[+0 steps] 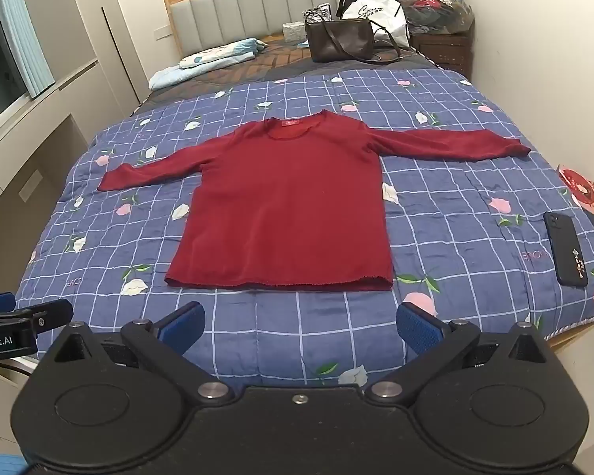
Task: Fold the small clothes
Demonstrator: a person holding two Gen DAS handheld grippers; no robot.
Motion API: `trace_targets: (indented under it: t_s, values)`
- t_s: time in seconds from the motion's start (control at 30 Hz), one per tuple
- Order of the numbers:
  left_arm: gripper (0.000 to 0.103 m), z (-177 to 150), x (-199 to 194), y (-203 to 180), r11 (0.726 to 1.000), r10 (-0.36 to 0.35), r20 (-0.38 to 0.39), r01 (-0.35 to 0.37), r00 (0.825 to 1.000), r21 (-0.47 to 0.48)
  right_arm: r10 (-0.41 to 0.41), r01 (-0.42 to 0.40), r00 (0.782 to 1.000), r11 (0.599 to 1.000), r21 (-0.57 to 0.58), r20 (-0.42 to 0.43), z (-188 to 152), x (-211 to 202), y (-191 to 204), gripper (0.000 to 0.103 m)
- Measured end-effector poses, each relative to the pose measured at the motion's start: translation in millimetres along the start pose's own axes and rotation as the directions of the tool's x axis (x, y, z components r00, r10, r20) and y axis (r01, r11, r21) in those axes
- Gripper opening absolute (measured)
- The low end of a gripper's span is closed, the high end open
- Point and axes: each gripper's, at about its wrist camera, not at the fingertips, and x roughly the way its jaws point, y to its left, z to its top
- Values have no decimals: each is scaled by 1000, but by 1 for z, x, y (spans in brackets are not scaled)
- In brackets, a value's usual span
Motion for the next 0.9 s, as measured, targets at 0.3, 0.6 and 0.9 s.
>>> trace_targets:
  t_s: [0.3,0.6,0.9]
  values:
    - [103,-3,5,7,1000,0,0,0,1000,-1,-4,4,1000,1000,1,3,-1,-1,2,103]
    - [103,0,3,5,1000,9,-5,-9,1000,-5,-3,3,1000,1000,2,-1,-1,3,-3,103]
    - [103,1,4,4,1000,12,-6,-12,1000,-8,-5,5,1000,1000,2,-4,-1,4,-3,103]
